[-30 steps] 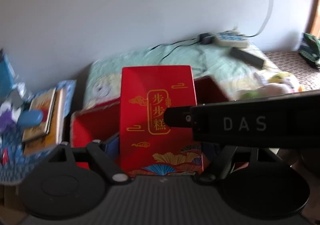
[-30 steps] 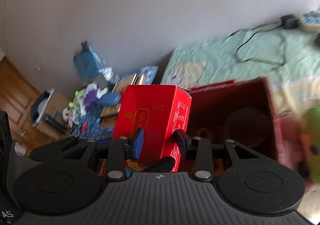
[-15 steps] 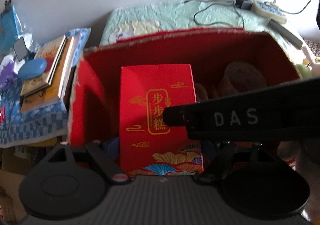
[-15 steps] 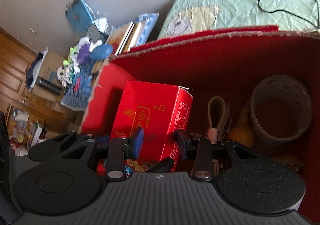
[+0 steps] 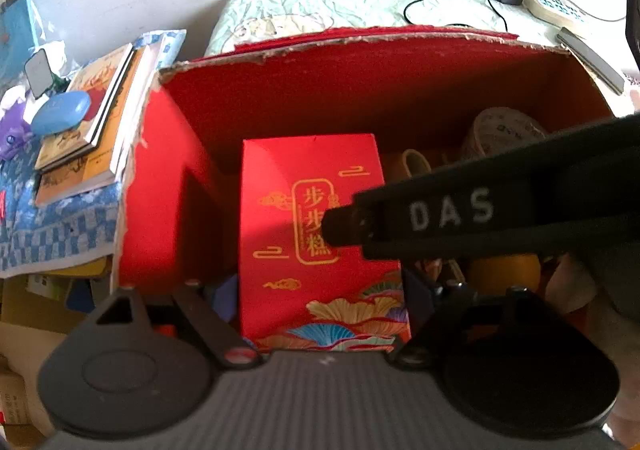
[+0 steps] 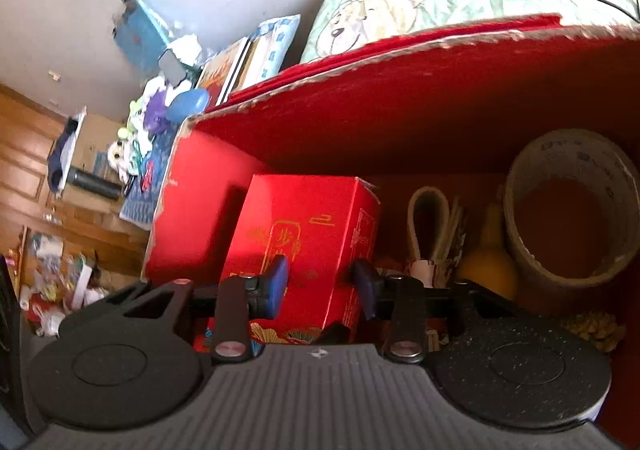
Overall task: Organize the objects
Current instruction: 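Lower the gift box into the red box and open the right gripper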
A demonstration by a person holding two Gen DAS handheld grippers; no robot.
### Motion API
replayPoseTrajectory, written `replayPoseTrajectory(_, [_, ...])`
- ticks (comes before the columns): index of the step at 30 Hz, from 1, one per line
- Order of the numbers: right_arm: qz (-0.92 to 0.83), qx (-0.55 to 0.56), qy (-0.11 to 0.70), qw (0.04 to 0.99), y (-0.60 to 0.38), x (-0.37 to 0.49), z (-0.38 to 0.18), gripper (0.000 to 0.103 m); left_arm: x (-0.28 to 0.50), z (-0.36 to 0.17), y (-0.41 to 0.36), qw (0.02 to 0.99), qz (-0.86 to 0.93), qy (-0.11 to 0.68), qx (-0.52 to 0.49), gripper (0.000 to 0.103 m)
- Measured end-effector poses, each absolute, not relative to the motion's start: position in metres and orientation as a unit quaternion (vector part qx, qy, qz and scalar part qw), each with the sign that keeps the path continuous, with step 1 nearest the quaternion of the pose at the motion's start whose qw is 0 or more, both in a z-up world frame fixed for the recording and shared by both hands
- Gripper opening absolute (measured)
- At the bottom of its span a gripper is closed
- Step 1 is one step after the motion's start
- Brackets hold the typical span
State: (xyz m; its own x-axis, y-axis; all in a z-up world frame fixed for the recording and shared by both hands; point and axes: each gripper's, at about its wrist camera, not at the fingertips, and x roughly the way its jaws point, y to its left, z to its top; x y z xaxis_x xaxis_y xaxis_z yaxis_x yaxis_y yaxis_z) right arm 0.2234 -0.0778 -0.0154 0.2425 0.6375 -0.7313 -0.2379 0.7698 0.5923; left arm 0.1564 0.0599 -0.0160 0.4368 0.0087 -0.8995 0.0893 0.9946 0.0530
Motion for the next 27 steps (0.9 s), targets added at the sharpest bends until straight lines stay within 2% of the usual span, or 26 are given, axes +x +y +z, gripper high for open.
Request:
replayPoseTrajectory(11, [0.267,0.183,0.546,0.773,-0.079,0.224,-0.017,0.031,0.155,-0.014,0.057,0.848,-0.025,0.528,0.041,0.086])
replayPoseTrajectory(27, [0.245,0.210,0.515,0.794,-0.087,0.221,-0.014,0.029,0.154,-0.005,0.055,0.862,-0.008,0.502,0.071,0.085])
